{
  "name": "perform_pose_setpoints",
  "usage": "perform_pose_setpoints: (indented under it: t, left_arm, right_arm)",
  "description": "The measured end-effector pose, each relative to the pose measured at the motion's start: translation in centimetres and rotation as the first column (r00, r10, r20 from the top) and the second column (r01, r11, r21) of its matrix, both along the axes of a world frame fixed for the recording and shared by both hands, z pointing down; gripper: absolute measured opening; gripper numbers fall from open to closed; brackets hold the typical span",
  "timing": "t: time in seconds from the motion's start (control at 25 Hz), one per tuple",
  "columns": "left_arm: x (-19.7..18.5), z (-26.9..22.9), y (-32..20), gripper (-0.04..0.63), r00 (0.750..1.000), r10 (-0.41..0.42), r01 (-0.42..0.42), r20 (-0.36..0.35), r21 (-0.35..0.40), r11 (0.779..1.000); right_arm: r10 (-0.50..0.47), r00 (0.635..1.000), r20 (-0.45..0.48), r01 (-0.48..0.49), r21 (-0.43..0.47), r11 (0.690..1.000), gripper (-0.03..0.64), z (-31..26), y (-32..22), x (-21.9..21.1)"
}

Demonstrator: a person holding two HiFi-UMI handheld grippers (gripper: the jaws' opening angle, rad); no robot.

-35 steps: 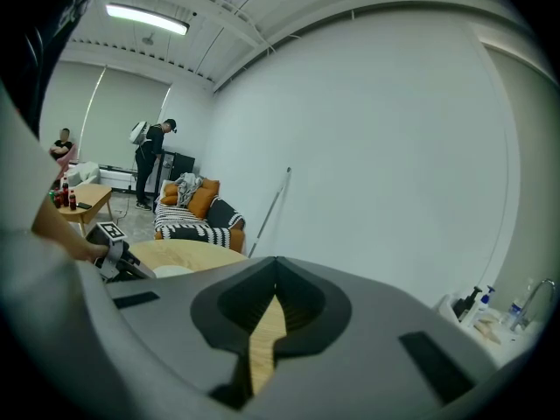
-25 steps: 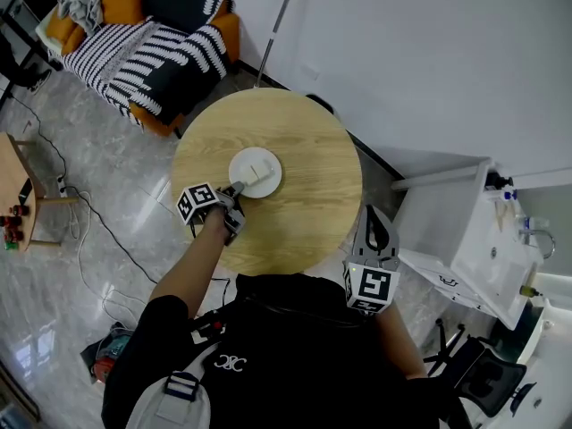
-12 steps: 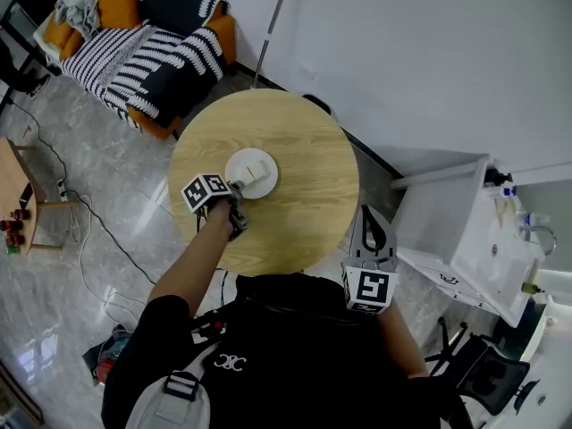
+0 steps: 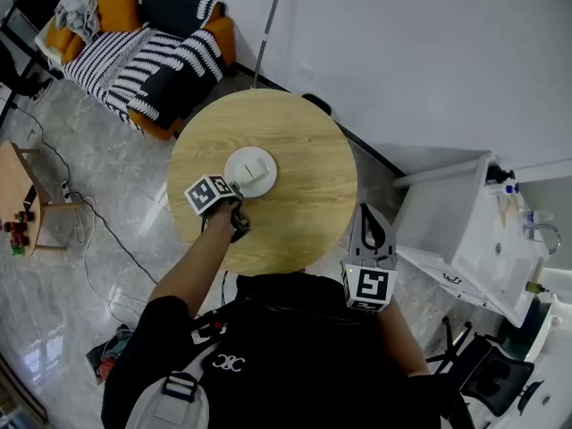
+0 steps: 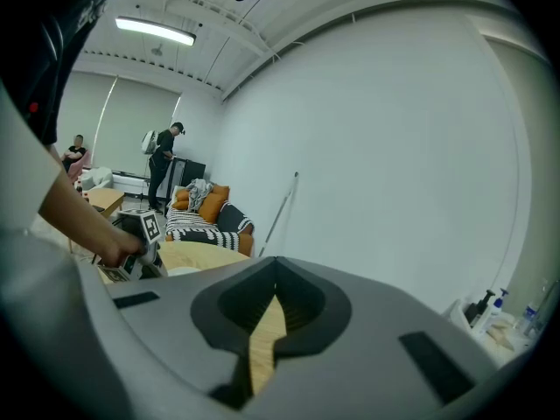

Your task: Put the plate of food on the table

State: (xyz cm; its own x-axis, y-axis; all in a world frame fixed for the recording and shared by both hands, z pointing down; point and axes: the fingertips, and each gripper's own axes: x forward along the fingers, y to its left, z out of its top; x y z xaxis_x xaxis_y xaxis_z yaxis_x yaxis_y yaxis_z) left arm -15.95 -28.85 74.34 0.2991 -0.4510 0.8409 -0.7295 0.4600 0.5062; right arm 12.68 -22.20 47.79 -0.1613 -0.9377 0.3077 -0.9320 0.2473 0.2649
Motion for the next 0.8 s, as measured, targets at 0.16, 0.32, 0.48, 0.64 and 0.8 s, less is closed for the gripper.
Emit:
perform_pose_setpoints:
  t: [0.16, 0.32, 0.48, 0.64, 0.8]
  left_arm:
    - [0.4, -0.6, 0.4, 0.106, 0.996, -0.011, 0.015, -0.087, 0.036, 0.999]
    - [0.0, -1.1, 1.0, 0.094, 0.991, -0.04, 0.05, -0.126, 0.077, 0.996]
    - [-0.6, -2.6, 1.3, 0.008, 0.997, -0.007, 0.021, -0.082, 0.172, 0.985]
    - [-0.3, -4.4, 1.1, 0.008, 0.995, 0.088, -0.075, -0.038, 0.265, 0.961]
    - [0.3, -6.3, 1.2, 0.008, 0.976, 0.205, -0.216, 0.067, 0.337, 0.916]
  right_arm:
    - [0.009, 0.999, 0.038, -0.008, -0.014, 1.0, 0.005, 0.4, -0.2, 0.4]
    - [-0.001, 0.998, 0.068, 0.002, -0.02, 1.0, 0.005, 0.6, -0.3, 0.4]
    - [-0.018, 0.996, 0.089, 0.02, -0.03, 0.999, 0.005, 1.0, -0.5, 0.1]
    - [-0.044, 0.994, 0.097, 0.048, -0.038, 0.998, 0.005, 1.3, -0.8, -0.5]
    - [-0.072, 0.992, 0.107, 0.076, -0.04, 0.996, 0.005, 1.4, -1.1, -1.5]
